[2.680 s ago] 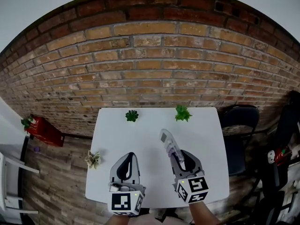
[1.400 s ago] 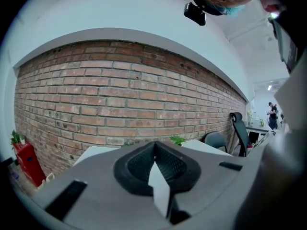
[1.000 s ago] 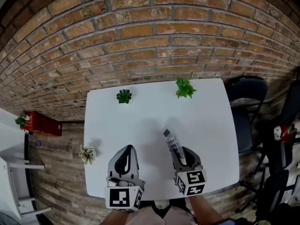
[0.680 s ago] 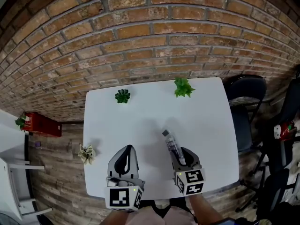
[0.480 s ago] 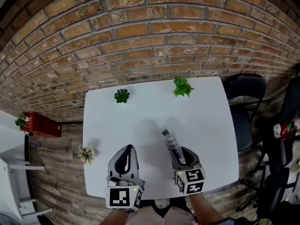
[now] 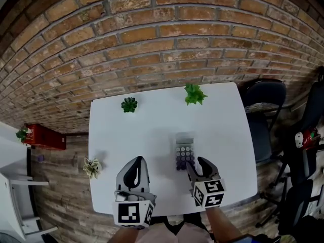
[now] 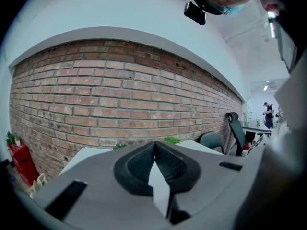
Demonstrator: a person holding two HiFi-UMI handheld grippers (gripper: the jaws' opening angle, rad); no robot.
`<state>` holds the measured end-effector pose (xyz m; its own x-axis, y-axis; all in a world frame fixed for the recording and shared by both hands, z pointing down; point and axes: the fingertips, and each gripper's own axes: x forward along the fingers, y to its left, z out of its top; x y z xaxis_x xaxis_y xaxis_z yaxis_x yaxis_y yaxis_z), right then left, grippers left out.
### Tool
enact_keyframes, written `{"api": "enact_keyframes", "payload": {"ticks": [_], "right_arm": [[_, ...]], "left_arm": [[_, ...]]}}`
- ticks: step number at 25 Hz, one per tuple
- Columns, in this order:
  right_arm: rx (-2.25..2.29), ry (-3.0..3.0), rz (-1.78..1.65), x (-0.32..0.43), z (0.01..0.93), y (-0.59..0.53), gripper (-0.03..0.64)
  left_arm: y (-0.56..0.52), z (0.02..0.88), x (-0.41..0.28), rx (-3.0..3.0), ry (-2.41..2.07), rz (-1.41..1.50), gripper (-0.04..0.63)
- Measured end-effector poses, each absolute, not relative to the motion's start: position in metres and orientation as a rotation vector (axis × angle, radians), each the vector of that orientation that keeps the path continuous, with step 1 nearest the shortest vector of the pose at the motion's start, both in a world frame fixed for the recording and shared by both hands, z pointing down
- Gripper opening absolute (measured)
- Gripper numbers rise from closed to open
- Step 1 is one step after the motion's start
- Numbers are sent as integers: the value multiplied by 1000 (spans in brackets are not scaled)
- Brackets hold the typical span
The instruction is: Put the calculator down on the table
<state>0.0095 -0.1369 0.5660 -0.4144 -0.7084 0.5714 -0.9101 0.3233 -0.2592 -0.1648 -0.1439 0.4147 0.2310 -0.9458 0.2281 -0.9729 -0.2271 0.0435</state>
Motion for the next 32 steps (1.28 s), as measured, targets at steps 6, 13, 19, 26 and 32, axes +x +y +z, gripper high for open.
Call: {"api": "enact_keyframes", "payload": {"ticks": [6, 13, 19, 26, 32], "right_arm": [[1439, -2245, 801, 11, 567, -139, 193], [1451, -2280, 760, 15, 549, -139, 192], [1483, -2378, 651, 22, 493, -144, 175], [1498, -2534, 347, 27, 387, -149, 65], [1531, -2626, 70, 32, 304, -143, 2]], "left_arm": [[-145, 415, -160, 2325, -1825, 233, 10], [-139, 404, -154, 2342, -1843, 206, 11], [-130, 372, -139, 2382, -1870, 131, 10], [-121, 306, -119, 2477, -1935, -5, 11], [-119, 260, -110, 2514, -1983, -85, 11]]}}
